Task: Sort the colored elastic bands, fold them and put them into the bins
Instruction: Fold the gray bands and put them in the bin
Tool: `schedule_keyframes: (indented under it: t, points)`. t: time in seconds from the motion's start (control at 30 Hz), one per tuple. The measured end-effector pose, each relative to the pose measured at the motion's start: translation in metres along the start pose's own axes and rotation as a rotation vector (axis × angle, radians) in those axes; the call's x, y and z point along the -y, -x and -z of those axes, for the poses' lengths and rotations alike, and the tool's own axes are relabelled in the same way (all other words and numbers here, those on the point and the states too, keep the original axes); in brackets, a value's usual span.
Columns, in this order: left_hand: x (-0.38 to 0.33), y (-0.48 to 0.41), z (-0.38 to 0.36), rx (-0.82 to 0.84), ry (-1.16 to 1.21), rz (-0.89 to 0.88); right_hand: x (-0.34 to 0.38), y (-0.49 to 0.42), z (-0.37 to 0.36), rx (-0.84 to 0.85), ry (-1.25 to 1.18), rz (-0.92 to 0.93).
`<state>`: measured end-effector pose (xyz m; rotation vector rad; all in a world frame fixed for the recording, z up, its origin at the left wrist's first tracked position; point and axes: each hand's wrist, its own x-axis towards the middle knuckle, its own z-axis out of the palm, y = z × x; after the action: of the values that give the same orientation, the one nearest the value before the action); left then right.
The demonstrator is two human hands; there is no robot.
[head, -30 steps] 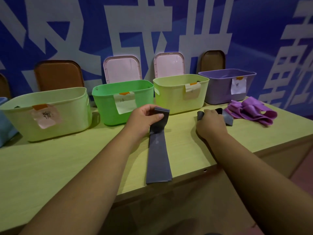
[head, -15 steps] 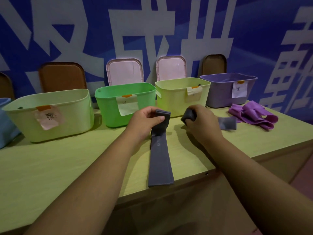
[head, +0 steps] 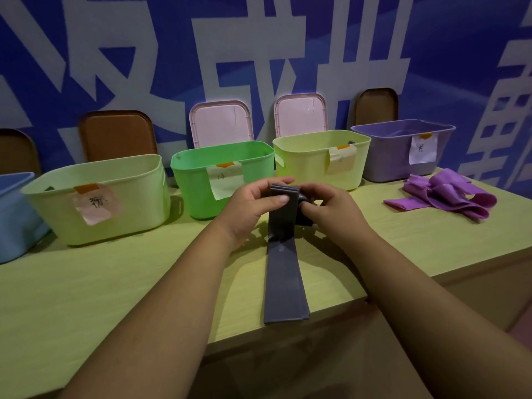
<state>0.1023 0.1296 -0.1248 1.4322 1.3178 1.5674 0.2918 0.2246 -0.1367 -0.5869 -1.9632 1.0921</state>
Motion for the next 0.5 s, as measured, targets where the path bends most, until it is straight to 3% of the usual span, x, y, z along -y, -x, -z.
schedule_keyframes:
  t: [0.2, 0.5]
  points:
    - [0.0041, -0.0009, -0.0041, -0.039, -0.198, -0.001, -0.0062, 0.0006, 0.0029, -0.051, 0.141, 0.030]
    - [0.0011, 0.0061, -0.0026, -0.077, -0.352, -0.029, -0.0101, -0.0002, 0.0018, -0.094, 0.247, -0.092]
